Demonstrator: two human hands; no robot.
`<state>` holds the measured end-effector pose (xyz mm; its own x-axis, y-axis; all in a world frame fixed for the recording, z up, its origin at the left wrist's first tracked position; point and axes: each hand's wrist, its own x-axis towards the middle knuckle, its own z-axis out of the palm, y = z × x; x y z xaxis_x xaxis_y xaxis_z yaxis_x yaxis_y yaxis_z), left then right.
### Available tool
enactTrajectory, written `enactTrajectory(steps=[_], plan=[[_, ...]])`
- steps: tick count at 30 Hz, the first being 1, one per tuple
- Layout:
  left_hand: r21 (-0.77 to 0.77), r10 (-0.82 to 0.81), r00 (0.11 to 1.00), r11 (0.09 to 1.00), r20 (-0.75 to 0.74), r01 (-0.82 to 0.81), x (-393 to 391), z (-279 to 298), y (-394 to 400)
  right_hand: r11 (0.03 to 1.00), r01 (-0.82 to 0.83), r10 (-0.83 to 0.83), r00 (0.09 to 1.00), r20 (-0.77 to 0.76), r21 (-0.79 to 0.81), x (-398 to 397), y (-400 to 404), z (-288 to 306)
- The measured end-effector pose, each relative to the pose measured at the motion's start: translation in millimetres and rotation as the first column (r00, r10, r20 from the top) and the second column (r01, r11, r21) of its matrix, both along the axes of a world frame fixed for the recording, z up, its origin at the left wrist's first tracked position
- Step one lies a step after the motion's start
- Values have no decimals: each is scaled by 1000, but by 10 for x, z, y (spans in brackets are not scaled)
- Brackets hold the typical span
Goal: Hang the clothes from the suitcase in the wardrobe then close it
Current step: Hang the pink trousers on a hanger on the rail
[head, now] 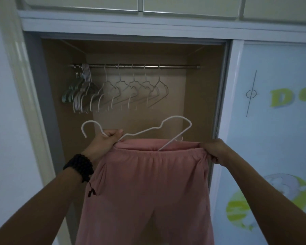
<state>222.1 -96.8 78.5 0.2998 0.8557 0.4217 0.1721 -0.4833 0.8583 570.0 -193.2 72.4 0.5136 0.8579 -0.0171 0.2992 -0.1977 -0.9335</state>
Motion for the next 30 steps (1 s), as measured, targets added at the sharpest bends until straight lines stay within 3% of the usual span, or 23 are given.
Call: enactTrajectory(steps=[4, 6, 10, 13, 16, 20, 22, 26, 30], plan=[[-60, 6, 982, 998, 190, 5, 2, -48, 52, 986, -114, 130, 981, 142, -118, -83, 14, -108], [-71, -36, 981, 996, 189, 50, 7, -48, 36, 977, -139, 167, 970, 174, -161, -96, 18, -165], [-84, -134, 967, 989, -216, 119, -94, -122, 38, 995, -75, 79, 995, 61, -70, -63, -17, -50], [-122, -135, 912, 988, -387, 94, -123, -191, 110, 999, -39, 37, 999, 37, 38, -128, -7, 93], [-103, -187, 874, 982, -448, 157, 38, -128, 146, 992, -48, 23, 977, 212, 113, -355, 67, 145], [-3, -137, 891, 989, -432, 150, 280, 21, 205, 978, -69, -31, 887, 461, 199, -713, 117, 212], [25, -130, 869, 987, -478, 161, 295, 48, 236, 967, -52, -84, 862, 500, 251, -728, 118, 256], [13, -109, 805, 990, -583, 144, 305, 51, 272, 931, 50, -214, 878, 428, 362, -659, 132, 347], [16, -102, 741, 988, -664, 151, 503, 57, 244, 894, -34, -222, 833, 506, 447, -910, 201, 312]])
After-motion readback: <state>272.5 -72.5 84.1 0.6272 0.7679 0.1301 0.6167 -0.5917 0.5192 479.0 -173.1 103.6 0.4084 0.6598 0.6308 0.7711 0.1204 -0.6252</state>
